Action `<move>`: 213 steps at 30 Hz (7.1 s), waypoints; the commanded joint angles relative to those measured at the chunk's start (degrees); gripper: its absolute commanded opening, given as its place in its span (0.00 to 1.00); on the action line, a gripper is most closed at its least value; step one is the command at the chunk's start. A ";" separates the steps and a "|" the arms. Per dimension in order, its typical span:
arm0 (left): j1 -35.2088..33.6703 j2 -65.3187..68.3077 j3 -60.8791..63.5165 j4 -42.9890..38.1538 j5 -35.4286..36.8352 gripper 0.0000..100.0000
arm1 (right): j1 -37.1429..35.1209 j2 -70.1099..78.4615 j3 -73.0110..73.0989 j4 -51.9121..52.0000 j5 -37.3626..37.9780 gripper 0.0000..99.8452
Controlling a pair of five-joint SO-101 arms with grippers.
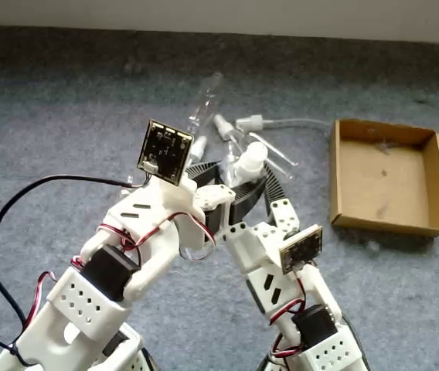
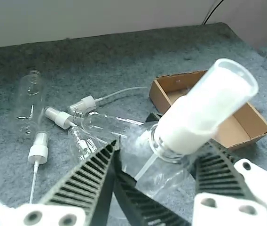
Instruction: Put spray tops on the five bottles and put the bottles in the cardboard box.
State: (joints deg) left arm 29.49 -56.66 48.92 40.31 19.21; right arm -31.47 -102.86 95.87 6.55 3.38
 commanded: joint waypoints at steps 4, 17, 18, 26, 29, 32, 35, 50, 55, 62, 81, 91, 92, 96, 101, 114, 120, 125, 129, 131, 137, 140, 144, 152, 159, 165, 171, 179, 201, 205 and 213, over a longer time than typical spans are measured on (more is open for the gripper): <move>0.48 -0.57 -2.15 -2.73 -0.18 0.23 | 1.10 -2.15 7.08 -2.15 0.62 0.20; 0.48 -0.57 -0.75 -2.37 -0.09 0.50 | 1.10 -2.15 7.08 0.57 0.62 0.20; 0.40 -0.57 -0.84 -2.55 -0.09 0.50 | 1.10 -2.15 7.08 0.57 0.62 0.20; -6.99 -0.57 -0.92 -2.64 -0.18 0.50 | 1.10 -2.15 7.08 0.57 0.62 0.20; -7.52 -0.57 -0.92 -2.64 -0.44 0.50 | 1.10 -2.15 7.08 0.57 0.62 0.20; -7.25 -0.57 -0.92 -3.16 -4.57 0.50 | 1.10 -2.15 7.08 0.57 0.62 0.20; -7.25 -0.57 -0.92 -5.89 -5.36 0.50 | 1.10 -2.15 7.08 0.57 0.62 0.20; -2.51 -0.66 -7.69 -5.98 -8.97 0.50 | 1.10 -2.15 7.08 0.66 0.62 0.20; -2.86 -0.66 -10.68 -5.98 -8.97 0.50 | 1.10 -2.15 7.08 0.66 0.62 0.20; -4.44 -0.66 -17.19 -5.98 -8.97 0.50 | 1.10 -2.15 7.08 0.75 0.62 0.20; -30.20 -8.75 -20.00 27.25 -8.70 0.35 | 3.12 -2.15 6.90 4.70 0.62 0.20; -30.20 -25.27 -0.84 30.33 -8.70 0.04 | 13.93 -1.63 -0.66 13.32 0.62 0.20; -30.20 -27.30 3.12 29.54 -8.70 0.03 | 14.64 -1.80 -1.71 15.16 0.62 0.20; -30.46 -36.44 19.56 19.60 -8.97 0.00 | 16.66 -1.98 -4.88 17.27 0.62 0.20; -30.64 -49.10 38.11 7.38 -9.05 0.00 | 20.79 -1.71 -7.16 17.27 0.62 0.20; -38.20 -46.99 40.40 8.53 -13.36 0.00 | 25.10 -1.63 -8.31 17.45 -2.02 0.20; -34.33 -46.99 36.00 18.11 -15.30 0.00 | 25.10 -1.54 -9.45 20.09 -6.51 0.20; -33.36 -46.99 35.21 20.66 -15.47 0.00 | 25.10 -1.54 -16.57 30.20 -6.42 0.20; -33.27 -46.99 35.56 20.92 -15.47 0.00 | 25.10 -1.54 -21.32 33.45 -6.33 0.20; -33.27 -46.99 35.56 20.92 -15.47 0.00 | 25.10 -1.45 -23.69 36.18 -6.33 0.20; -33.27 -46.99 35.56 20.92 -15.56 0.00 | 25.10 -1.45 -29.49 41.01 -6.33 0.20; -33.27 -46.99 35.56 20.92 -15.56 0.00 | 25.10 -1.45 -33.10 44.18 -6.24 0.20; -33.27 -46.99 36.18 20.84 -15.56 0.00 | 25.10 -1.45 -36.26 46.46 -6.24 0.20; -33.27 -46.99 36.18 20.84 -15.56 0.00 | 25.10 -1.45 -36.70 47.60 -1.14 0.20; -33.27 -46.99 36.26 20.66 -18.02 0.00 | 25.80 -1.45 -36.79 47.60 -0.97 0.20; -33.27 -46.99 36.44 20.66 -18.29 0.00 | 30.90 1.54 -40.31 48.13 1.58 0.20; -33.27 -46.99 36.44 20.66 -18.29 0.00 | 30.99 16.48 -52.18 51.21 4.75 0.20; -33.27 -46.99 36.44 20.66 -18.29 0.00 | 31.08 30.11 -61.85 49.80 4.84 0.20; -33.27 -46.99 36.44 20.57 -18.29 0.00 | 44.18 60.79 -64.22 30.64 5.01 0.20; -33.27 -46.99 36.44 20.57 -18.37 0.00 | 44.88 65.45 -64.22 27.56 5.01 0.20; -33.27 -46.99 36.44 20.57 -18.37 0.00 | 46.99 77.23 -72.57 26.33 5.01 0.20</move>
State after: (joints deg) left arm -5.32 -103.60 87.16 60.70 1.36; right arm 13.98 -28.13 30.46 34.51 7.87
